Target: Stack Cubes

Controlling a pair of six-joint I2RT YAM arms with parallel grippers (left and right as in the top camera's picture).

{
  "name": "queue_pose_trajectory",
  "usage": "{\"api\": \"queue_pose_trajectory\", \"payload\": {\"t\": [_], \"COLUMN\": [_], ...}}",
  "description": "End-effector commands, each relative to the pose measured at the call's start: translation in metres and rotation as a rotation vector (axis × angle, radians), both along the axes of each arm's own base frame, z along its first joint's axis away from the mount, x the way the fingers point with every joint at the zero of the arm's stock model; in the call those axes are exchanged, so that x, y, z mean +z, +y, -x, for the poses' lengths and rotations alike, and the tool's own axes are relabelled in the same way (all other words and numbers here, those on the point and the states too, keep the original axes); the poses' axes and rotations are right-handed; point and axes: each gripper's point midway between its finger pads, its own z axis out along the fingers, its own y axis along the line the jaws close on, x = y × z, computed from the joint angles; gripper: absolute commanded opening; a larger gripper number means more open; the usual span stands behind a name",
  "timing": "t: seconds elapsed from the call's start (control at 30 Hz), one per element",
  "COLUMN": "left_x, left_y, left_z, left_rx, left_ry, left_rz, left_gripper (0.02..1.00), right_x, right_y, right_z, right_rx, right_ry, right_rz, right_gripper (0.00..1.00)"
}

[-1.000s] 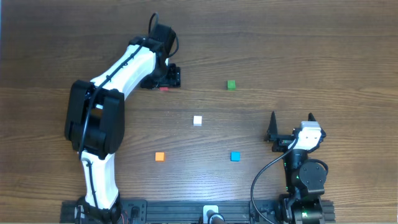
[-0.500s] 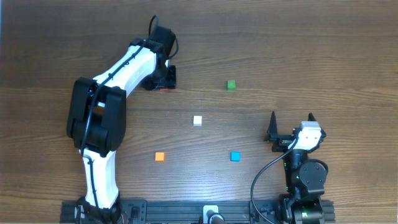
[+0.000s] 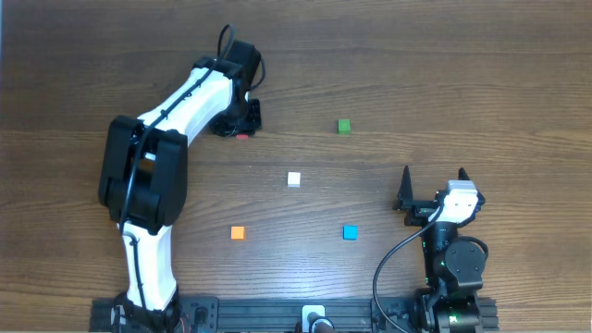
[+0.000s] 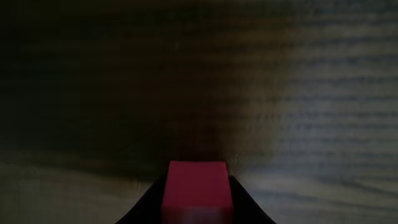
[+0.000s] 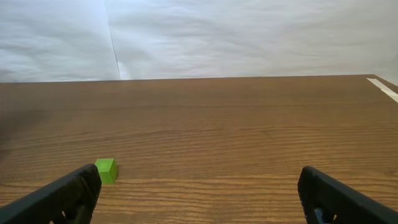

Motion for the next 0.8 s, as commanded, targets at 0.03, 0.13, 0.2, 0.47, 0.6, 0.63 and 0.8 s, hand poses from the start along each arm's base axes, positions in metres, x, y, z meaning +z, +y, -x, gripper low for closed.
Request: {"api": "queue_pose_trajectory", "payload": {"t": [0.03,0.13,0.2,0.47,0.6,0.63,0.8], "left_x": [0.068,0.096,0.109,0.088,0.048,0.046,0.048], "left_y": [-0.031,-0.049,-0.064,-0.127,-0.131,-0.129,-0.120], "left_z": [0.012,0.034,0.052,0.107,0.126,0.126,0.121], "left_rx": [0.051,0.072,0.061,-0.068,-0.067,-0.059,-0.034], "left_ry": [-0.114,-0.145,-0.161,-0.177,-0.163,-0.164,-0.167], "left_rz": [0.059,0.052,0.034,0.033,0.043,0.044,0.048], "left_gripper": [0.038,0.038,0.038,0.040,0.040,0.040,0.040], "right_x": [-0.002,-0.002,-0.002,-0.002,-0.002,-0.002,-0.002], "right_y": [-0.003,-0.003,-0.003,-0.003,-0.003,-0.003,-0.003], "right_z": [0.000,0.000,0.000,0.000,0.000,0.000,0.000], "right_rx": [-0.013,-0.013,-0.013,-0.013,-0.013,-0.013,-0.013], "right_ry": [0.005,0.005,0.005,0.005,0.005,0.005,0.005], "right_rz": [-0.004,-0.004,-0.004,-0.004,-0.004,-0.004,-0.004], "right_gripper": [0.991,0.991,0.991,0.993,0.991,0.993,0.993]}}
